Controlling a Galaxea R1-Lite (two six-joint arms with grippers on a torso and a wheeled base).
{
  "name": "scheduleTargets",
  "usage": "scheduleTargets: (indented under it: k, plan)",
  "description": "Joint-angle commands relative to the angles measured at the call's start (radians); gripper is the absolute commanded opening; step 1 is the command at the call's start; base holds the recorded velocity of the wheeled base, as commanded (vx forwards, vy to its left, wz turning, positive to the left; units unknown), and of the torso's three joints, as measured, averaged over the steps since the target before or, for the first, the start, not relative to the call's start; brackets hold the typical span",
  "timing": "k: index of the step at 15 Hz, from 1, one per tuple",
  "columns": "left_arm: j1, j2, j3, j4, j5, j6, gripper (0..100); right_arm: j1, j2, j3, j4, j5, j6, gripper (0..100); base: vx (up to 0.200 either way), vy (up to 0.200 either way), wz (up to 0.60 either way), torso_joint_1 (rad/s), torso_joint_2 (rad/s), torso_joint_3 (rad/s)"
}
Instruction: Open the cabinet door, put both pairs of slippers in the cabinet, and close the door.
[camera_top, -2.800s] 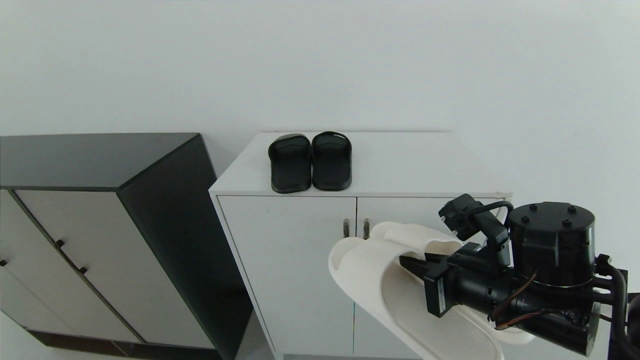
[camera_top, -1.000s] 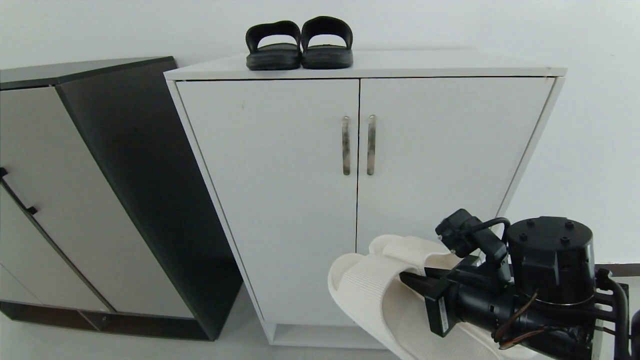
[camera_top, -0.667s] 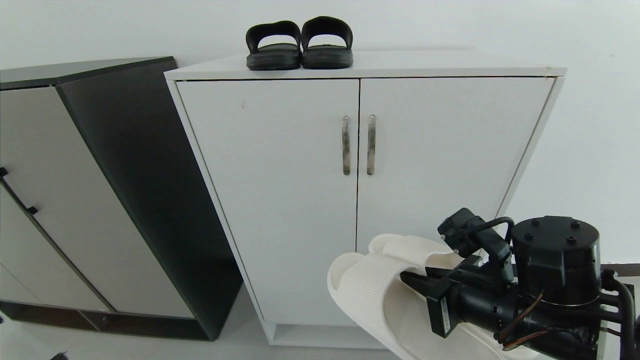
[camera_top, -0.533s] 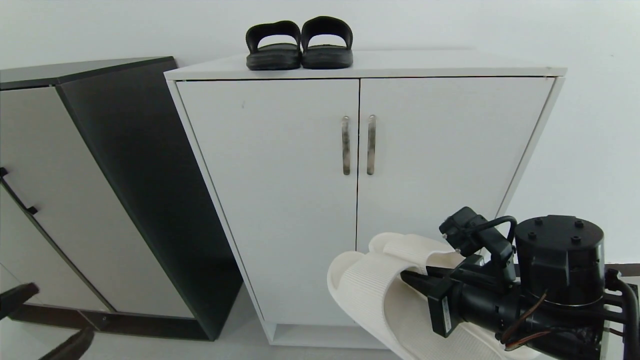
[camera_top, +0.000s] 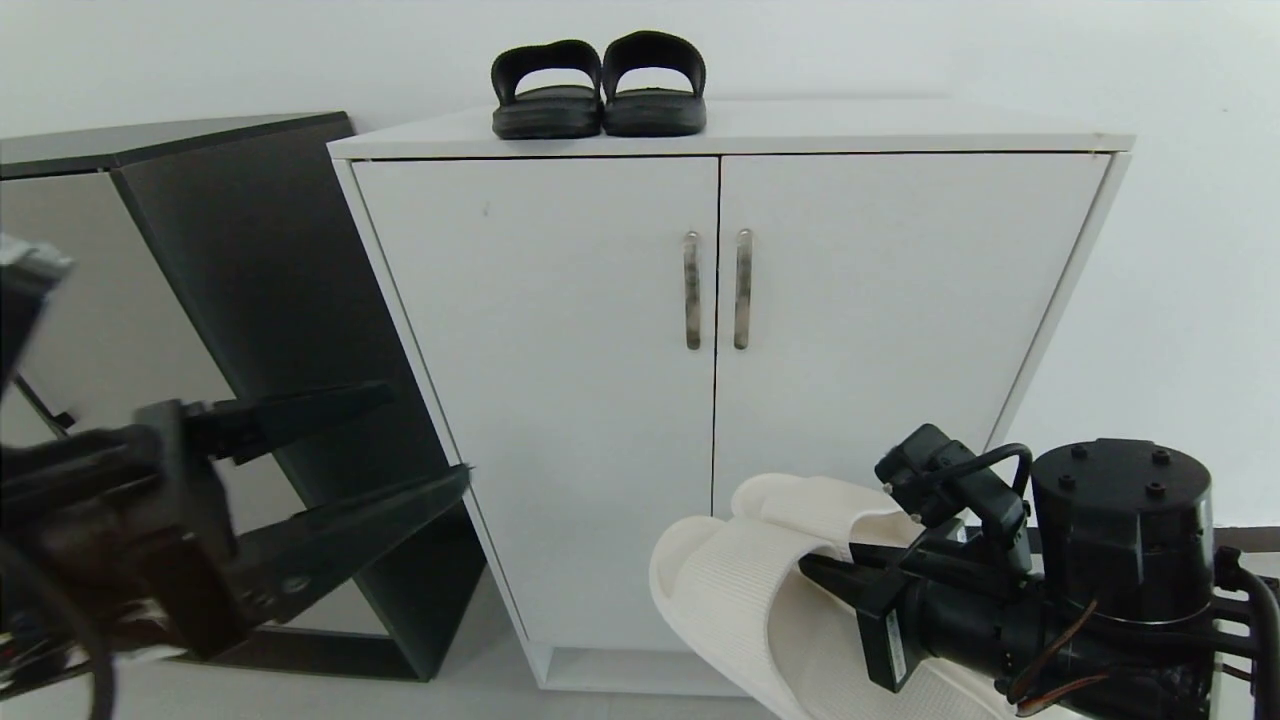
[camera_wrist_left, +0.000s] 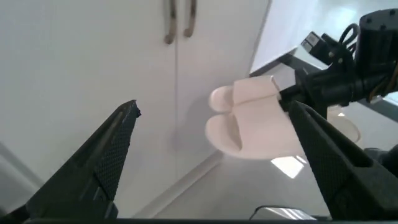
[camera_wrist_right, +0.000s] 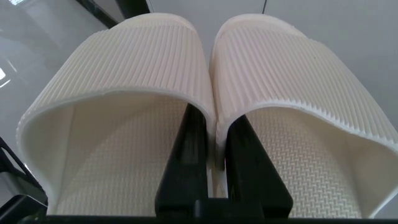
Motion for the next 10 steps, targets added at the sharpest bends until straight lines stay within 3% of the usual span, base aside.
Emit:
scheduleTargets:
  k: [1,3,4,8,10]
  plan:
    - [-0.131,0.213,-0.092,-0.079,0.047,-0.003,100,-0.001,0.003,0.002,0.000,0.002,0.000,0,0.000,0.000,0.00,0.000,0.00,0.000]
    - [-0.191,0.259,-0.161,-0.080,0.055,-0.024,100,0.001,0.004,0.007,0.000,0.004,0.001,0,0.000,0.000,0.00,0.000,0.00,0.000]
    - [-0.223,0.282,-0.215,-0.079,0.052,-0.066,100,0.001,0.007,0.007,0.000,0.004,0.001,0,0.000,0.000,0.00,0.000,0.00,0.000]
    - [-0.246,0.408,-0.387,-0.040,-0.005,-0.120,100,-0.001,-0.002,0.025,0.000,0.064,0.000,0,0.000,0.000,0.00,0.000,0.00,0.000]
    - [-0.246,0.468,-0.477,-0.031,-0.048,-0.179,100,-0.001,0.003,0.025,0.000,0.065,0.000,0,0.000,0.000,0.00,0.000,0.00,0.000]
